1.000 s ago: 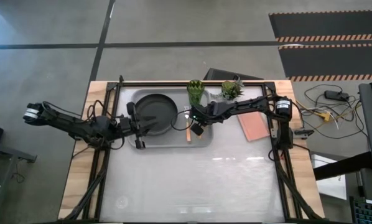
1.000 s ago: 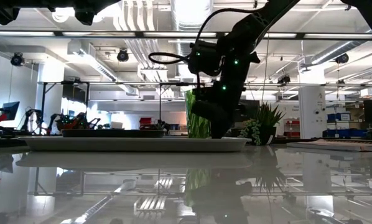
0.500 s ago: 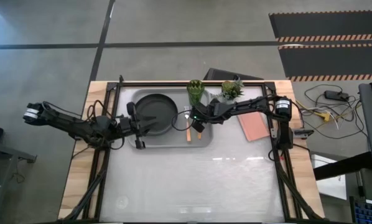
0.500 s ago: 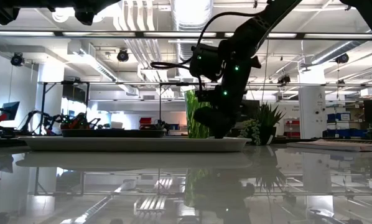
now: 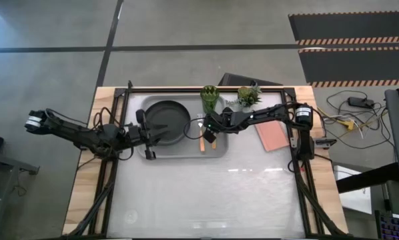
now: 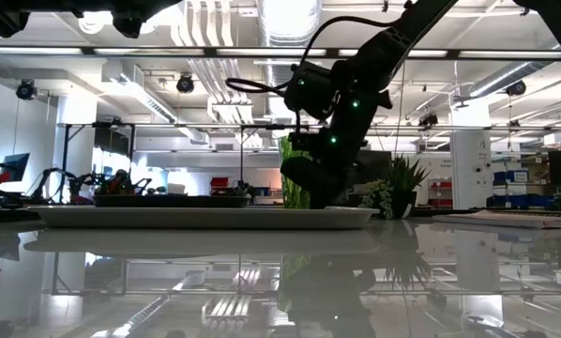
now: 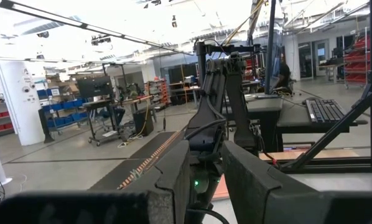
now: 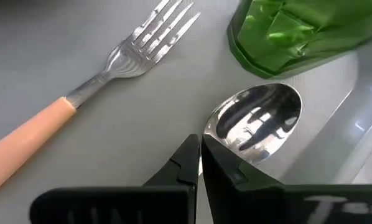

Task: Pick and place plate/cup/fork/spoon on tray
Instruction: Adjust the brown spoon on the gray serving tray

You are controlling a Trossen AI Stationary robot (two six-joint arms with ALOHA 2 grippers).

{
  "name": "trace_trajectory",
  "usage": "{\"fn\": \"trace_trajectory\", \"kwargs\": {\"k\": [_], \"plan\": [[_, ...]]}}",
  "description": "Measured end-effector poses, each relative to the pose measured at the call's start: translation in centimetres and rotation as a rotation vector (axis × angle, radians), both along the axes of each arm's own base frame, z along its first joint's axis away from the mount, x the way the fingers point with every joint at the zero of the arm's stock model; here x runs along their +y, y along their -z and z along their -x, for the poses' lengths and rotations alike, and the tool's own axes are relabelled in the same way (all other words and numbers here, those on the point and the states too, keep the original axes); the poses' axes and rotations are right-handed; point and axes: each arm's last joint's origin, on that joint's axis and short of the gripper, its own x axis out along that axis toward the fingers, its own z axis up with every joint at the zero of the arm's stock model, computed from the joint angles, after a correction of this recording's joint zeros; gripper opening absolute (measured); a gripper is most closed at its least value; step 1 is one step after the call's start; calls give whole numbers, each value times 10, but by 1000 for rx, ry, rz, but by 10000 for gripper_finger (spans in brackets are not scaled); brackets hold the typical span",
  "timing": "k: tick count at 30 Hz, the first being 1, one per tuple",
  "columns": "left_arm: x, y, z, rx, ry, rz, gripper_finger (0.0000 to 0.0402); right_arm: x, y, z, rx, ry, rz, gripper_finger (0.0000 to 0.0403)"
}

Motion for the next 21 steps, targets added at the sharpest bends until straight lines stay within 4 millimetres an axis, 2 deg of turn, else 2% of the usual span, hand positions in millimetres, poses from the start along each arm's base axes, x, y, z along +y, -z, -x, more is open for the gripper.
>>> {"fn": "trace_trajectory", "kwargs": {"k": [21], "plan": [[0, 0, 0, 0, 0, 0, 79, 4, 4, 2, -12, 48, 32, 8]]}}
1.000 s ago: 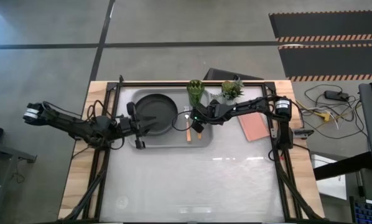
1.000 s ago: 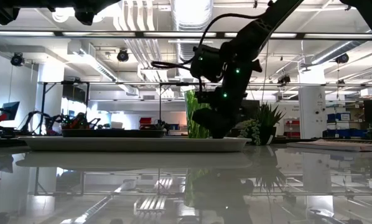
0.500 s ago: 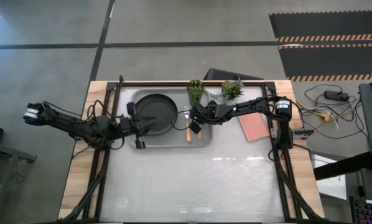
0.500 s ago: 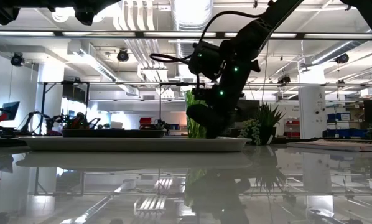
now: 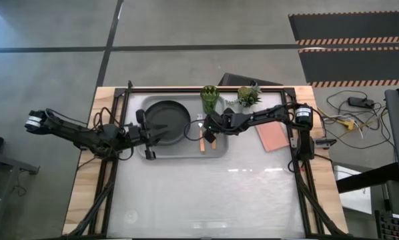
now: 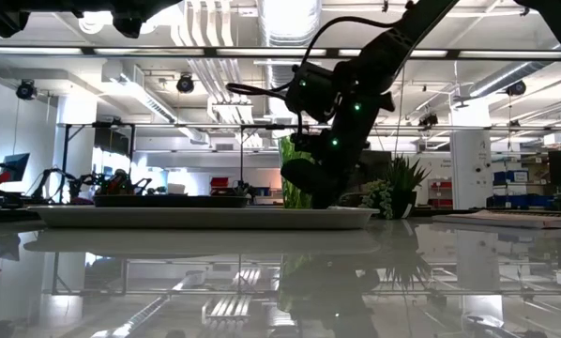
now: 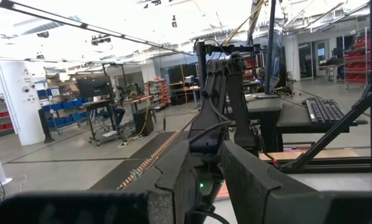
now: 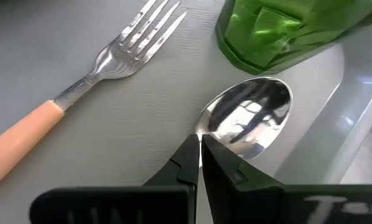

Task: Pick and place plate/cup/fork/spoon on tray
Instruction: Adjust the brown spoon on the gray serving tray

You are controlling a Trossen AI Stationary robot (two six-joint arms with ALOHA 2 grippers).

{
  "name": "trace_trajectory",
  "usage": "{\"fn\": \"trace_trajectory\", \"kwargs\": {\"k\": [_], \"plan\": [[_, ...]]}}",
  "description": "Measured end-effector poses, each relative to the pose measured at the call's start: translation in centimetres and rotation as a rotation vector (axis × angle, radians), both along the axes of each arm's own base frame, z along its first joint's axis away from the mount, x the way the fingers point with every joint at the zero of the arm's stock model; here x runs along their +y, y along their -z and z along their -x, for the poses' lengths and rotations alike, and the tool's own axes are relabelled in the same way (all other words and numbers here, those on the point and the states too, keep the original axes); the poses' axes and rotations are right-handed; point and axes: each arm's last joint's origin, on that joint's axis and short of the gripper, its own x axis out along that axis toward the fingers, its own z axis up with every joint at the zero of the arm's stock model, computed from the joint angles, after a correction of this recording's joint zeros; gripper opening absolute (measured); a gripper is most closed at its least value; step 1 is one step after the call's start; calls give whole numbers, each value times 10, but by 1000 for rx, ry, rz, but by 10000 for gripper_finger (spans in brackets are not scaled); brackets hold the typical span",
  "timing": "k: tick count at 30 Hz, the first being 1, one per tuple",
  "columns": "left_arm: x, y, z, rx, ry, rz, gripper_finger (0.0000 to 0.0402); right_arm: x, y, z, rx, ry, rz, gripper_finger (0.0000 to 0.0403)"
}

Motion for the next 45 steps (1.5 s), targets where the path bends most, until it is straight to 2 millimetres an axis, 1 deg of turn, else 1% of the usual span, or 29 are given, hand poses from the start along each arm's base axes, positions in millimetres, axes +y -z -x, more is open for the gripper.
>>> {"fn": "trace_trajectory", "kwargs": {"k": [12, 21, 27, 30, 34, 39, 42, 45], "plan": [[0, 0, 0, 0, 0, 0, 79, 5, 8, 4, -27, 20, -9, 8], [0, 0, 0, 0, 0, 0, 79, 7, 4, -4, -100, -16, -33, 8], [0, 0, 0, -1, 0, 0, 79, 7, 4, -4, -99, -27, -26, 8], [0, 0, 0, 0, -1, 0, 79, 8, -1, -4, -102, -42, -17, 8], [0, 0, 0, -1, 0, 0, 79, 9, -17, -1, -139, -48, -21, 8], [0, 0, 0, 0, 0, 0, 79, 3, -32, 11, -112, -5, -37, 8], [0, 0, 0, 0, 0, 0, 79, -2, -32, 16, -91, 34, -51, 8], [0, 0, 0, -1, 0, 0, 79, -4, -25, 16, -68, 41, -57, 8]]}}
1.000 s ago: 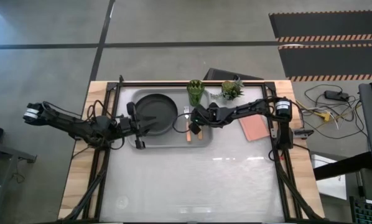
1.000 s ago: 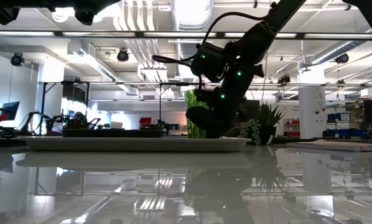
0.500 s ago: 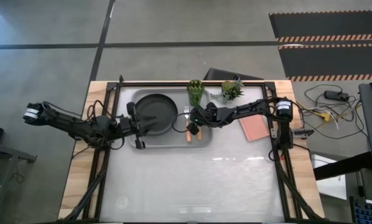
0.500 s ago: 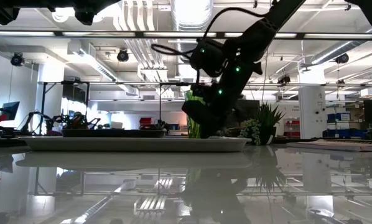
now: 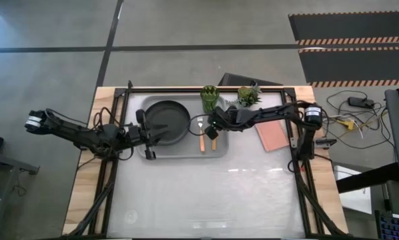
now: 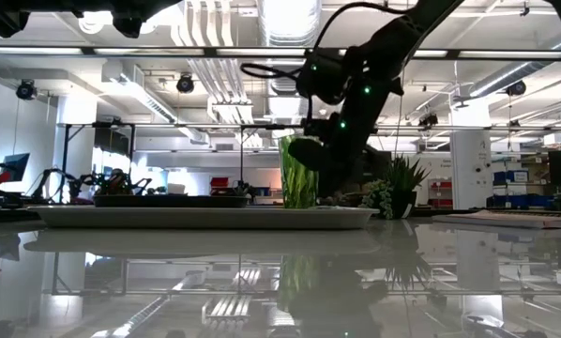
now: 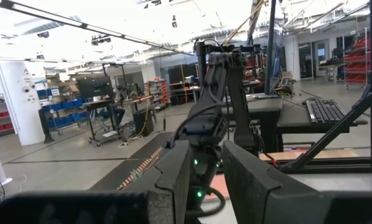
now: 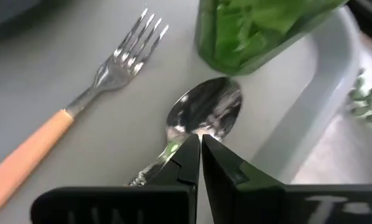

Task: Pick and place plate/cup/fork/spoon on tray
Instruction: Adjust the brown spoon on the gray serving tray

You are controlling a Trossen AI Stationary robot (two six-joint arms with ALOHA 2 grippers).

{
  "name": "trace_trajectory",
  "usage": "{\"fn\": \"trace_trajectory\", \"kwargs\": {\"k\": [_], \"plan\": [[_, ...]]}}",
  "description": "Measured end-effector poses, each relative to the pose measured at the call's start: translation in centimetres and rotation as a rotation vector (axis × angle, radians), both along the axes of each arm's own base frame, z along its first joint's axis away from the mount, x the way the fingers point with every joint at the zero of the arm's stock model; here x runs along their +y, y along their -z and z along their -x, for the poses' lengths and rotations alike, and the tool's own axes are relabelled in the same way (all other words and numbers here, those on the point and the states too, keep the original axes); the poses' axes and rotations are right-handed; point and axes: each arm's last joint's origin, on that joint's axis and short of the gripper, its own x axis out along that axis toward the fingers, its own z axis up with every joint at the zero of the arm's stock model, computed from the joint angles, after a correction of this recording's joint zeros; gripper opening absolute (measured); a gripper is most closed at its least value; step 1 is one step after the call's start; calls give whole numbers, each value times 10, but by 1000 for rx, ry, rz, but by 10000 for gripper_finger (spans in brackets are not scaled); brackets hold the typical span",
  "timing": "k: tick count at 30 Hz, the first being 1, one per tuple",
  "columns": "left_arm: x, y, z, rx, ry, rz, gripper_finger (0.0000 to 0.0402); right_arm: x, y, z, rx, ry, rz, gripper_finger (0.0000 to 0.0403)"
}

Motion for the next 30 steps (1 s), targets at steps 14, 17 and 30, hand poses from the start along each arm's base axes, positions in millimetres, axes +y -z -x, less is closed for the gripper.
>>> {"fn": "trace_trajectory", "kwargs": {"k": [14, 17, 30], "plan": [[0, 0, 0, 0, 0, 0, 79, -2, 33, -7, 59, 2, -4, 8], [0, 0, 0, 0, 0, 0, 79, -2, 32, -9, 35, -9, 1, 8], [0, 0, 0, 0, 0, 0, 79, -1, 22, -11, -18, -10, 7, 8]]}}
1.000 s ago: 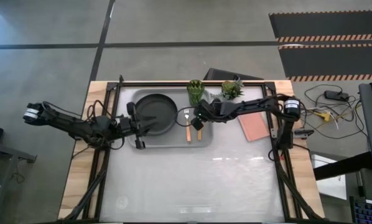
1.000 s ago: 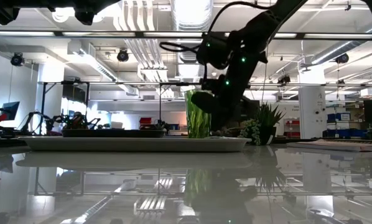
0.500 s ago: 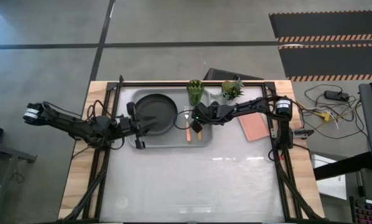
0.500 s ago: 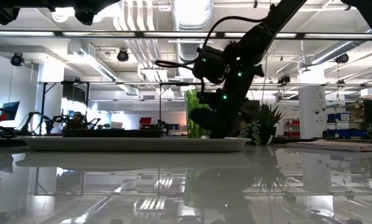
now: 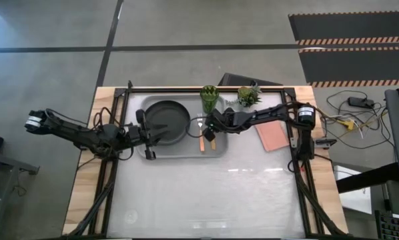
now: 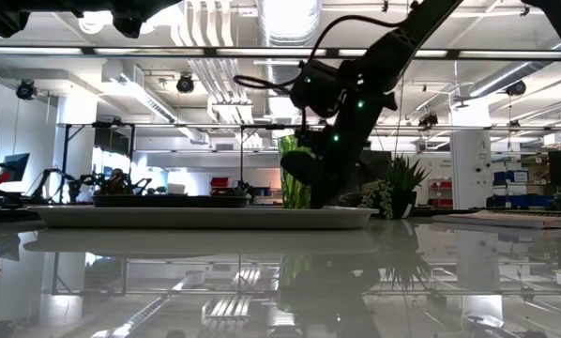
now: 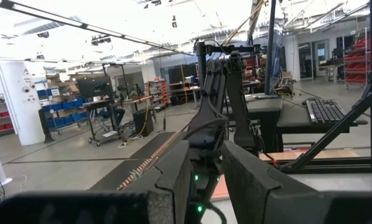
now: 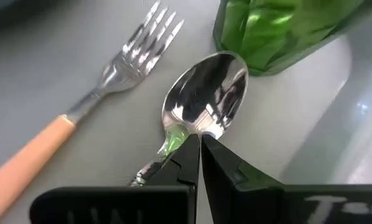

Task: Pick and place plate/cup/fork/spoon on tray
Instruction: Adjust the brown spoon on the gray serving tray, then return to Home Position

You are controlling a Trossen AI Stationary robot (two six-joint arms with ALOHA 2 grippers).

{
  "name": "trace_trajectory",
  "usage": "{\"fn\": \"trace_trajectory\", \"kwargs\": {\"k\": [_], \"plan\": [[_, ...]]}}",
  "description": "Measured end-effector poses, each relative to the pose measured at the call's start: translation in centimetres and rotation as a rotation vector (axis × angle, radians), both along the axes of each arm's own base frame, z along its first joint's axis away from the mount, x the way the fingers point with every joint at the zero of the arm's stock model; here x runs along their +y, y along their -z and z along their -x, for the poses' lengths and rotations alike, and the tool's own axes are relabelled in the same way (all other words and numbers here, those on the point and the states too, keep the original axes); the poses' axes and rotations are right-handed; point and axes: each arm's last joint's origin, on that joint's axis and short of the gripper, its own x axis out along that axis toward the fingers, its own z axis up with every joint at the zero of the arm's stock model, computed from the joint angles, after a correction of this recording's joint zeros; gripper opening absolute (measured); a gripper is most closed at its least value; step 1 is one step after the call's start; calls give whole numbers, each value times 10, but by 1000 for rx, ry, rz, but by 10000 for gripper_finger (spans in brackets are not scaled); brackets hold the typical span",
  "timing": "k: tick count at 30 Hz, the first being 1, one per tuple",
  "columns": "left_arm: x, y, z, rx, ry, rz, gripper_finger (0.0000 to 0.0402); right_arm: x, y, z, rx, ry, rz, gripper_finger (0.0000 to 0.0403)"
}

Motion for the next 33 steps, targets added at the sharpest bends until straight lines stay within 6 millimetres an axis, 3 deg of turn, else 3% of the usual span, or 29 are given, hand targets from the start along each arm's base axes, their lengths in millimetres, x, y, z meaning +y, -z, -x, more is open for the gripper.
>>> {"fn": "trace_trajectory", "kwargs": {"k": [6, 12, 18, 29, 33], "plan": [[0, 0, 0, 0, 0, 0, 79, 5, -14, 8, -5, 9, -112, 8], [0, 0, 0, 0, 0, 0, 79, 24, -13, 10, 7, -48, -286, 8], [0, 0, 0, 0, 0, 0, 79, 39, -12, 7, 16, -80, -277, 8], [0, 0, 0, 0, 0, 0, 79, 42, -13, 5, -4, -53, -224, 8], [0, 0, 0, 1, 0, 0, 79, 58, -23, 3, -10, -138, -146, 8]]}}
